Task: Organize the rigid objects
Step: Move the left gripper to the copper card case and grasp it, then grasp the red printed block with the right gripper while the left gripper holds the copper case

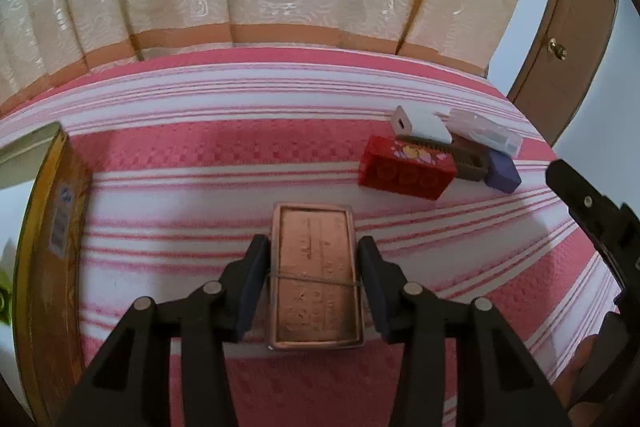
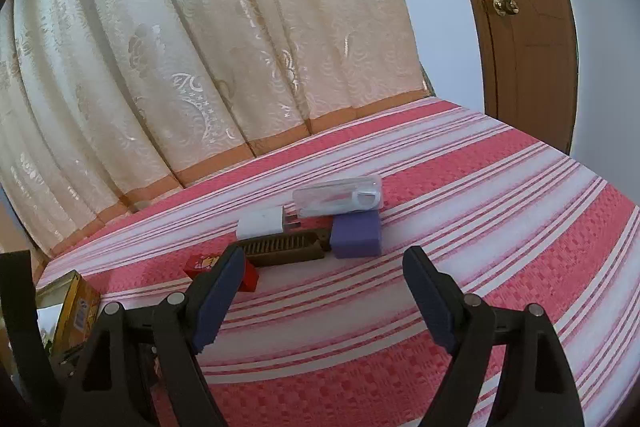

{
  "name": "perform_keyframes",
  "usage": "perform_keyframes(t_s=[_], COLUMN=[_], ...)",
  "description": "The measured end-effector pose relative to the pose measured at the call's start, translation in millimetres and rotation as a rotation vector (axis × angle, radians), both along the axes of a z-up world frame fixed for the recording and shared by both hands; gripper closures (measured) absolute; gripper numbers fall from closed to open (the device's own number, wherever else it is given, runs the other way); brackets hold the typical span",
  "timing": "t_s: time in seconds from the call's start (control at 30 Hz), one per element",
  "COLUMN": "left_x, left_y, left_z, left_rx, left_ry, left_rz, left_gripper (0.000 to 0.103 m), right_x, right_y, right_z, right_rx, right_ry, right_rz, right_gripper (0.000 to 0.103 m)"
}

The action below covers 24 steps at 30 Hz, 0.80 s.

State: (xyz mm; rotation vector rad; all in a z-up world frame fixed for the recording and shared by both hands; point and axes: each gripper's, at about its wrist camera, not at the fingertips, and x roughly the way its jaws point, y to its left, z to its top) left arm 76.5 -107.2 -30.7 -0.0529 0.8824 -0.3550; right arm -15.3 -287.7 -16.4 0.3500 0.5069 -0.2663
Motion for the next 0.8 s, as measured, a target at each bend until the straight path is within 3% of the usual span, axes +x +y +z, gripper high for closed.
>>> perform_keyframes(t_s=[0.23, 0.43, 0.8], left_x=[23.4, 24.0, 22.1], left_y=[18.0, 23.8, 35.1], left_z=[-5.3, -7.7, -8.1], left_rx=[-0.021, -0.036, -0.076], left_ry=[0.006, 0.007, 0.013], left_rz=[0.072, 0.075, 0.078], left_gripper=[0.058, 0.058, 0.058], right_x=[3.7, 16.6, 73.4], right_y=[0.9, 18.4, 66.1], right_z=[-3.3, -11.8, -24.3], right_rx=[0.002, 0.006, 0.044], right_ry=[0.018, 0.070, 0.188], right_rz=[0.017, 0.075, 0.202], right_gripper=[0.020, 0.020, 0.020])
